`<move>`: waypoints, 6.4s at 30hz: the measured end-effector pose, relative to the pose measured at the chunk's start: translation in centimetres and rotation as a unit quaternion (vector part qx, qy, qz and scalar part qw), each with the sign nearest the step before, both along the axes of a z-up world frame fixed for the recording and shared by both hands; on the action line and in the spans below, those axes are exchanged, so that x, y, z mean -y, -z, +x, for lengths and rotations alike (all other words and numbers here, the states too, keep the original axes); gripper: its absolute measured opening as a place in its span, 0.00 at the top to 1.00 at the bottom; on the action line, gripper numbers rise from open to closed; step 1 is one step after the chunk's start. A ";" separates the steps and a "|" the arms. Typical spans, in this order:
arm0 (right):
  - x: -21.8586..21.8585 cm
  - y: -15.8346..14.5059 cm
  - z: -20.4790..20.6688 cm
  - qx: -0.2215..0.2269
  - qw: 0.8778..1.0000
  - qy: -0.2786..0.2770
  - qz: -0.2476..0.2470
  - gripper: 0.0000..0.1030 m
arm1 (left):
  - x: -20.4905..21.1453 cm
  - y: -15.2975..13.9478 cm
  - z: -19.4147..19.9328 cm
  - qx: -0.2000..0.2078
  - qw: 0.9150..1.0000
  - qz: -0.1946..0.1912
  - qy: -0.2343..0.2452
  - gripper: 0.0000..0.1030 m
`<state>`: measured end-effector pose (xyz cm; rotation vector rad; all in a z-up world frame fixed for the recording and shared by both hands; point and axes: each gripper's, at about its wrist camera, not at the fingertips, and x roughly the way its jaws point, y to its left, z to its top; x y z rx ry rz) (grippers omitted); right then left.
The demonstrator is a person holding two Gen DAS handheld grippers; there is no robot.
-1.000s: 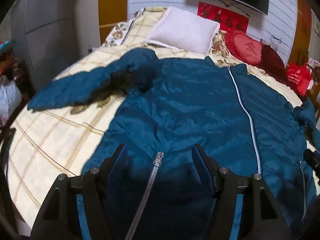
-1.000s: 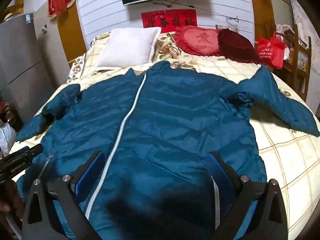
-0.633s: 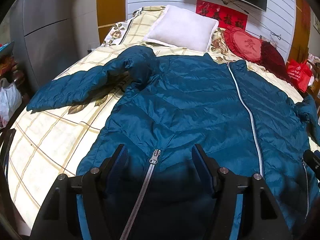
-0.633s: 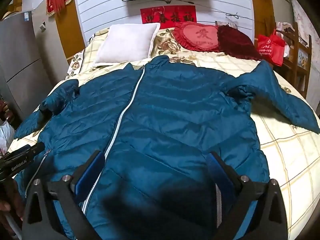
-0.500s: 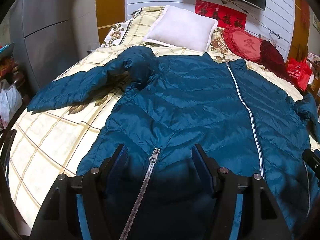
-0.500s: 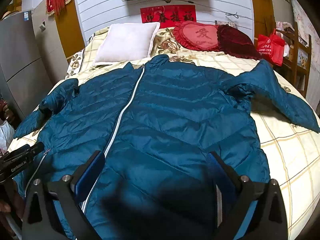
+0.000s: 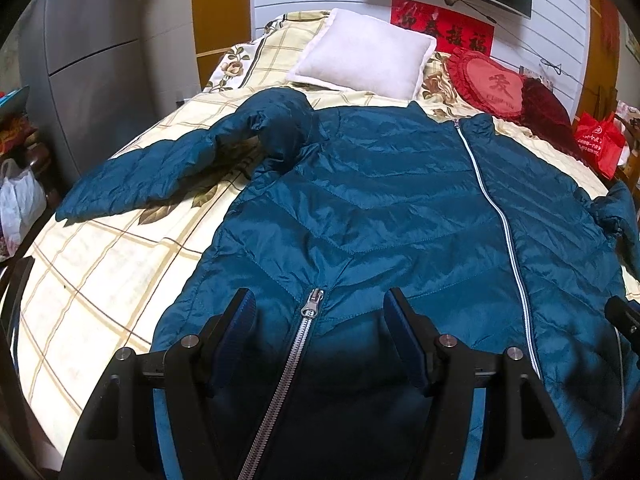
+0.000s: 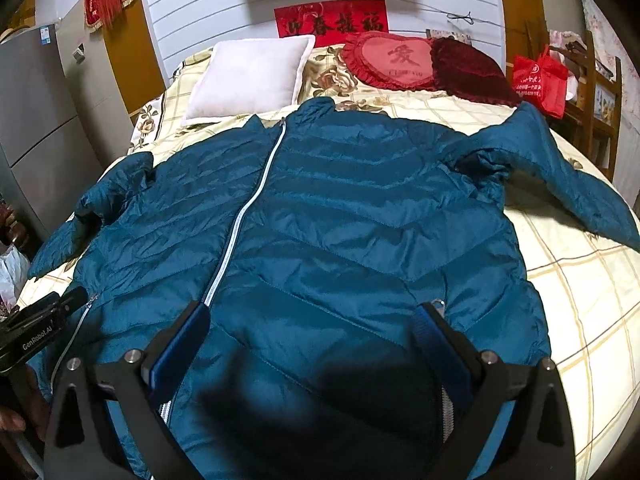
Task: Fold large clothes
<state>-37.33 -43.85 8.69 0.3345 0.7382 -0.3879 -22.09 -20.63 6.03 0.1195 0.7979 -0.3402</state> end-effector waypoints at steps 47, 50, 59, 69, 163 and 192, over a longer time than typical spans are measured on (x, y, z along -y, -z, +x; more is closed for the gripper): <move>-0.5 0.8 0.6 0.011 1.000 -0.001 -0.011 0.00 | -0.2 0.2 -0.1 0.004 1.000 0.002 -0.001 0.55; -0.5 0.8 0.6 0.010 1.000 -0.001 -0.012 0.00 | -0.2 0.2 0.0 0.005 1.000 0.002 0.000 0.55; -0.3 1.2 0.7 0.004 1.000 0.001 -0.008 0.00 | -0.3 0.2 0.0 0.009 1.000 0.004 0.002 0.55; -0.6 1.3 1.0 0.009 1.000 -0.005 -0.008 0.00 | -0.4 0.2 0.5 0.003 1.000 0.002 -0.001 0.55; -5.0 2.7 18.2 -0.042 0.997 -0.013 -0.057 0.00 | -1.5 -2.1 10.2 -0.011 0.999 -0.032 -0.023 0.55; -5.6 3.4 18.8 -0.058 0.996 -0.039 -0.046 0.00 | -26.4 3.7 24.6 -0.079 0.894 -0.169 -0.407 0.52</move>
